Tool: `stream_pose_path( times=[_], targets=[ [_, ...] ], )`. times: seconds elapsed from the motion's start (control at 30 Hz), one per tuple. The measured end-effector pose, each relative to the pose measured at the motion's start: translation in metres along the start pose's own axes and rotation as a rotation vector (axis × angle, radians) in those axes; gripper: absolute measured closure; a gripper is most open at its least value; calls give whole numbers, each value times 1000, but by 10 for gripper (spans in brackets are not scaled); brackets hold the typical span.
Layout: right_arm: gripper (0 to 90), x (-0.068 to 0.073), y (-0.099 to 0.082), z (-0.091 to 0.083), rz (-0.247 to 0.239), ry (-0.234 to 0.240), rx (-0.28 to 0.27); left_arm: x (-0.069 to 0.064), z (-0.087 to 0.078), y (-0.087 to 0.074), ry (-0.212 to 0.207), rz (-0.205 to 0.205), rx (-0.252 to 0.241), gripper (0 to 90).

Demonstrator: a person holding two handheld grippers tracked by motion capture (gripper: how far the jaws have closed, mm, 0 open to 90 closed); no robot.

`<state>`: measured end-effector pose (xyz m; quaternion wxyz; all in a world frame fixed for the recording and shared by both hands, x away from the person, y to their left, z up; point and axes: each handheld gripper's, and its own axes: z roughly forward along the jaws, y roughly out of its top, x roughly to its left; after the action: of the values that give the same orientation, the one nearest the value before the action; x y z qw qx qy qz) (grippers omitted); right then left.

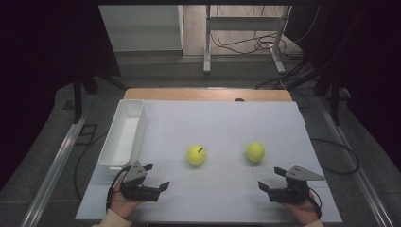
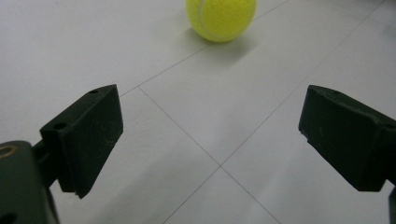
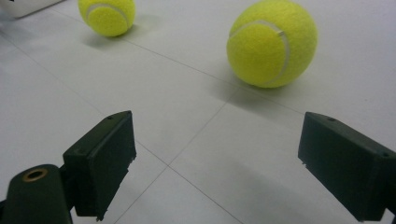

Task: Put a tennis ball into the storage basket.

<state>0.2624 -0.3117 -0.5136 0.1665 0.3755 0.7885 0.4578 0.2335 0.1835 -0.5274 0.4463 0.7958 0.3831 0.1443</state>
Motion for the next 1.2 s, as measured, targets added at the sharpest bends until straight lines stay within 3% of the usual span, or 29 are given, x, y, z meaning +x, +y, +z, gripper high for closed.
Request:
stream_pose_path(
  times=[0.53,1.2],
  targets=[
    [119,4,1,1,-11,1,15,-5,-3,4,14,-5,-12,69],
    [121,3,1,-2,-6,-14,7,-10,-7,25,4,13,-43,71]
  ],
)
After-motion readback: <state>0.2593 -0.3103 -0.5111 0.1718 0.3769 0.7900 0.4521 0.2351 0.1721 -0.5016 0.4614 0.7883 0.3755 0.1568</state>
